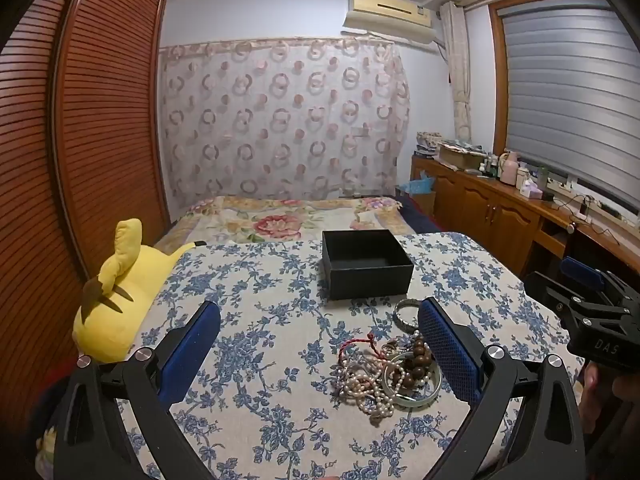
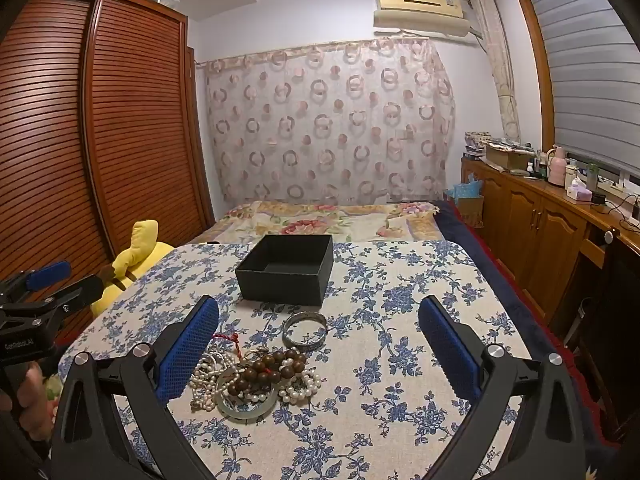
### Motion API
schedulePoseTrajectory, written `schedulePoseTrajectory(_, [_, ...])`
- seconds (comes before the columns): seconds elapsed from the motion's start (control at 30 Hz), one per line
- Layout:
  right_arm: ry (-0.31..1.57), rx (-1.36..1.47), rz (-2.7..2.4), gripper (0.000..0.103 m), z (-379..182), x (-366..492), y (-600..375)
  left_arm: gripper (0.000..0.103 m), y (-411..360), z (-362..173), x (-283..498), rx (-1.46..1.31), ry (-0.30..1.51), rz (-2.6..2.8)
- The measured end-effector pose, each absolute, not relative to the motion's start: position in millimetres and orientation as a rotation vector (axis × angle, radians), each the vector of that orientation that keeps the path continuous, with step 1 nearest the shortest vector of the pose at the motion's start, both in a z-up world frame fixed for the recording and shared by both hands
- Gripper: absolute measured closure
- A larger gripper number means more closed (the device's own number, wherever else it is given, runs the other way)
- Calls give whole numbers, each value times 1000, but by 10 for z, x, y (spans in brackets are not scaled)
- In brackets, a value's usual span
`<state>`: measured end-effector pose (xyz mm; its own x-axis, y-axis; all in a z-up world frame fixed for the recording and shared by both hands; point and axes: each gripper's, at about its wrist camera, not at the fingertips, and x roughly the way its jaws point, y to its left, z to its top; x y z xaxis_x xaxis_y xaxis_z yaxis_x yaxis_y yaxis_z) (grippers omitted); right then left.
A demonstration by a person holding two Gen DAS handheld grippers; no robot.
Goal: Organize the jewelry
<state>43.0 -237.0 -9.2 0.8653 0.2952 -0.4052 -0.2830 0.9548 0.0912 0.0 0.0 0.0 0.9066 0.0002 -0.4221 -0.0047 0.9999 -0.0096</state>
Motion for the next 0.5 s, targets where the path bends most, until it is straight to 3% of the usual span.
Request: schedulePoseTrajectory(0.5, [426, 25, 305, 2, -96, 424, -2359, 7, -2, 0, 0, -8, 436, 3])
